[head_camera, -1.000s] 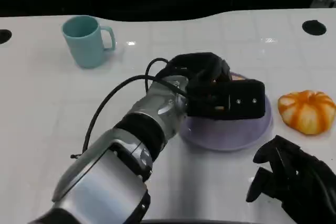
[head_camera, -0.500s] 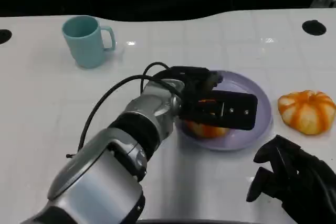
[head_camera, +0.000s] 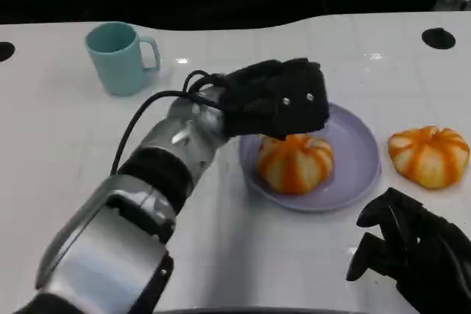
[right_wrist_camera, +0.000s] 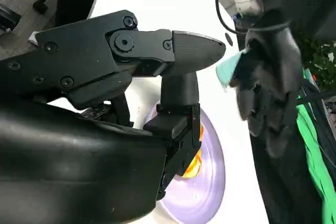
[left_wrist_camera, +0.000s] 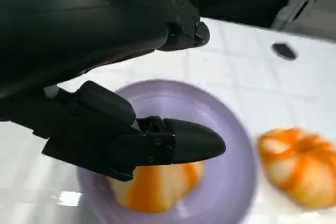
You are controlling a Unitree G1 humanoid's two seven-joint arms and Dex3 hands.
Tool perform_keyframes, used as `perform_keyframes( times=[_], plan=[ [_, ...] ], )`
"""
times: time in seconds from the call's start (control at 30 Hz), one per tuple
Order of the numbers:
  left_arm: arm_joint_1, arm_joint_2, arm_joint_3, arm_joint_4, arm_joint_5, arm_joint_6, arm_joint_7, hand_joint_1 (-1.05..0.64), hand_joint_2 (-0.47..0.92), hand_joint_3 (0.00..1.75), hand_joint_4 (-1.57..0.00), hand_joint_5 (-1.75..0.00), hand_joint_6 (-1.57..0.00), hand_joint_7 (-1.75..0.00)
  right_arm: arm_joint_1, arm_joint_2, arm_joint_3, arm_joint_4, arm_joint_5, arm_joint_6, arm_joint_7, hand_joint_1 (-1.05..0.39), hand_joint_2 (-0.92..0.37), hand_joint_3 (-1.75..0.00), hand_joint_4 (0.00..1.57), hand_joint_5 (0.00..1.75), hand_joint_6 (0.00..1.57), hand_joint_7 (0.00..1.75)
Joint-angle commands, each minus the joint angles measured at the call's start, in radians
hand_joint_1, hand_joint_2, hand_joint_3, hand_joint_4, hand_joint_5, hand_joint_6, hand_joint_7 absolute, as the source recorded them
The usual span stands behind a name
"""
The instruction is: Grasp the bread from the table and place it into the plate.
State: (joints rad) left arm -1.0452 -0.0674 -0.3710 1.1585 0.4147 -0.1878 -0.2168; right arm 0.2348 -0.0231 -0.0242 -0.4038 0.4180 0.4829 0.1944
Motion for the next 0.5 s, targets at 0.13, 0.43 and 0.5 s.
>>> perform_keyframes(
  times=[0.13,0.43,0.5],
  plan=[
    [0.118,0.039,0.147,-0.151,-0.186,-0.021,-0.112,-0.76,0.92,0.45,-0.26,-0.17,-0.3,-0.1,-0.008,-0.01,-0.005,0.001,-0.005,-0.002,-0.008,-0.41,-0.92,-0.45,0.62,1.75,0.49,1.61],
    [0.396,0.033,0.331,-0.591,-0.504,0.228,-0.2,-0.56,0.92,0.41,-0.45,-0.92,-0.71,-0.17,-0.011,-0.01,-0.008,0.001,0.0,0.006,-0.013,-0.41,-0.92,-0.46,0.62,1.75,0.48,1.61],
    [0.455,0.034,0.357,-0.682,-0.578,0.297,-0.232,-0.57,0.92,0.42,-0.49,-1.0,-0.77,-0.21,-0.012,-0.011,-0.008,0.0,0.001,0.009,-0.014,-0.41,-0.92,-0.46,0.63,1.75,0.49,1.61]
  ],
)
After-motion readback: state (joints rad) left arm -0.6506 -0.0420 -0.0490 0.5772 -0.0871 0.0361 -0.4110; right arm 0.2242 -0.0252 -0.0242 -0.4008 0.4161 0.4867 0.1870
